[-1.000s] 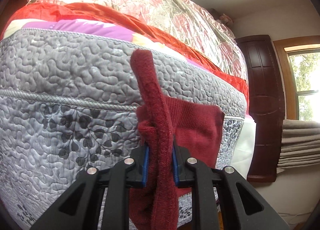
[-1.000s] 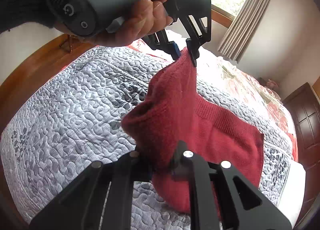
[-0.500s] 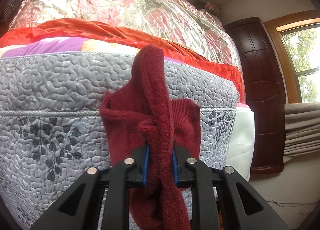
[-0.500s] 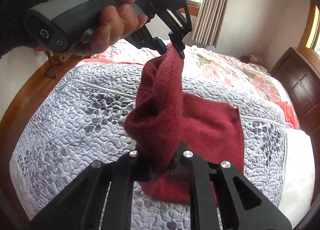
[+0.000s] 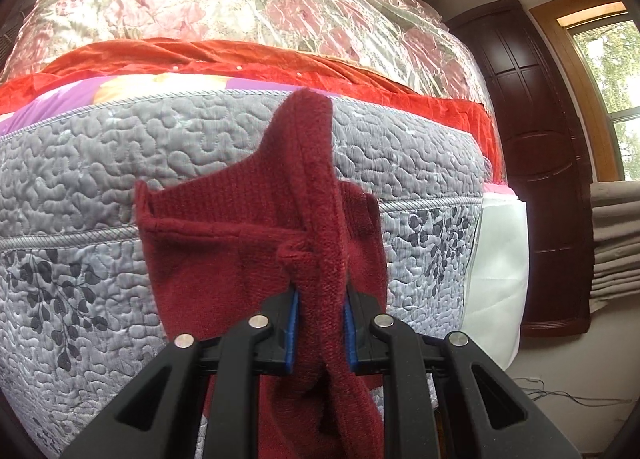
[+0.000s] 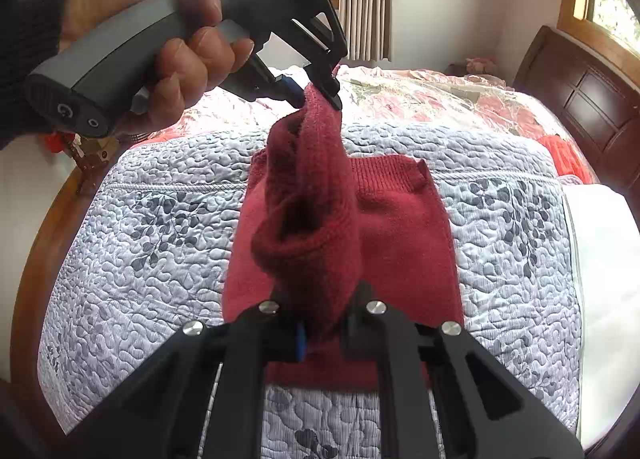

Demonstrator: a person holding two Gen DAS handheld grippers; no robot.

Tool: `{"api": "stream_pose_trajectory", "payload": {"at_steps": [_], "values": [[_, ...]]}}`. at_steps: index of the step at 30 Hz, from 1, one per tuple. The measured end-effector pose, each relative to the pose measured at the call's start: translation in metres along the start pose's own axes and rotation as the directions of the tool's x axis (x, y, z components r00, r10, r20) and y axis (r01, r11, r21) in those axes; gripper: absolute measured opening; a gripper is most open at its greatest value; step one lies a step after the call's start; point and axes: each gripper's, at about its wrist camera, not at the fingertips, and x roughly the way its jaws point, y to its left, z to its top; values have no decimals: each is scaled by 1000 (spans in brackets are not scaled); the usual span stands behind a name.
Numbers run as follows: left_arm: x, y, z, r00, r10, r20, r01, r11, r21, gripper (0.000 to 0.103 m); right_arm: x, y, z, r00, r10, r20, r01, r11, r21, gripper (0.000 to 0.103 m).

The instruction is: Fold small clothes

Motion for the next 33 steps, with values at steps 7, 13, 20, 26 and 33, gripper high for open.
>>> {"api": "stream_pose_trajectory", "payload": {"at_steps": [7, 13, 20, 26, 33], "values": [[41, -27, 1, 999, 33, -43, -32, 999, 26, 18, 12, -37, -17, 999, 6, -32, -4, 997, 72, 10], [69, -45, 0, 995, 79, -65, -76, 996, 43, 18, 21, -64, -29, 998, 43, -49, -35, 987, 154, 10], [106, -65, -5, 985, 151, -83, -145, 987, 65, 18, 33, -94, -50, 993, 95, -68, -77, 970, 232, 10], [134, -73, -11, 977, 198, -79, -194, 979, 57, 18, 51, -123, -72, 974, 209, -90, -169, 930, 325, 11], [146, -86, -17, 972, 233, -30, -230, 970, 77, 27, 73, -147, -87, 947, 304, -101, -243, 888, 391, 16]]}}
